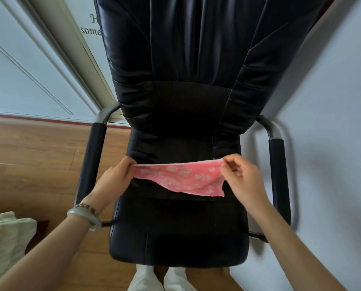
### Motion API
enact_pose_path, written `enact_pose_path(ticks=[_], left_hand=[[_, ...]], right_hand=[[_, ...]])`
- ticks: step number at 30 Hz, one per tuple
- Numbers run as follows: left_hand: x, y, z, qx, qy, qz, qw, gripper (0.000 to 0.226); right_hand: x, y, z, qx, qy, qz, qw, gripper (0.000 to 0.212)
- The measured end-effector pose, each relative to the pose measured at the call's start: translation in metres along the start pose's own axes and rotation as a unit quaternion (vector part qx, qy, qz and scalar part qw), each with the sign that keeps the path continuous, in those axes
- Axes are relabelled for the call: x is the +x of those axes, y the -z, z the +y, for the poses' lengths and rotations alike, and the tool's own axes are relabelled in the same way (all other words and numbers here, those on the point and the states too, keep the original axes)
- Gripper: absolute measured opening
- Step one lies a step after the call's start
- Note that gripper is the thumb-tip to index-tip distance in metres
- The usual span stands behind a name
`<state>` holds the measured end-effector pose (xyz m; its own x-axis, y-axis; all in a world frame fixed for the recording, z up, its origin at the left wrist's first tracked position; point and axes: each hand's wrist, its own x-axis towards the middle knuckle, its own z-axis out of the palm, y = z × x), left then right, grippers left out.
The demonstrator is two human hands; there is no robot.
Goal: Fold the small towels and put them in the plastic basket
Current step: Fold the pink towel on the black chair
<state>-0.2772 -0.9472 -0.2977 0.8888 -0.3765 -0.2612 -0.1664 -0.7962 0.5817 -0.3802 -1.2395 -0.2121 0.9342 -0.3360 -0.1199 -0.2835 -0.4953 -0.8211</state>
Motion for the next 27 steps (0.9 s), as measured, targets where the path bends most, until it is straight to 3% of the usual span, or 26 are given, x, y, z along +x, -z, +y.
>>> enact_pose_path(ticks=[6,14,21,27], left_hand=[[0.018,0.060,0.047,-0.024,-0.040,0.047,0.998,0.014],[0.025,0.098,0.079,-0.039,-0.068,0.136,0.988,0.009],[0.001,0.038,0.039,0.035,-0.062,0.065,0.995,0.013],[-0.033,-0.046,-0.021,0.072,-0.010,-0.054,0.996,0.013]], right_hand=[[0.031,0.032,-0.014,0.053,-0.042,0.054,0.996,0.012],[0.063,0.049,-0.015,0.052,0.013,0.084,0.995,0.014],[0.035,0.012,0.044,0.056,-0.065,0.018,0.996,0.016],[-0.014,-0.044,0.117,-0.016,-0.156,-0.086,0.984,0.016]])
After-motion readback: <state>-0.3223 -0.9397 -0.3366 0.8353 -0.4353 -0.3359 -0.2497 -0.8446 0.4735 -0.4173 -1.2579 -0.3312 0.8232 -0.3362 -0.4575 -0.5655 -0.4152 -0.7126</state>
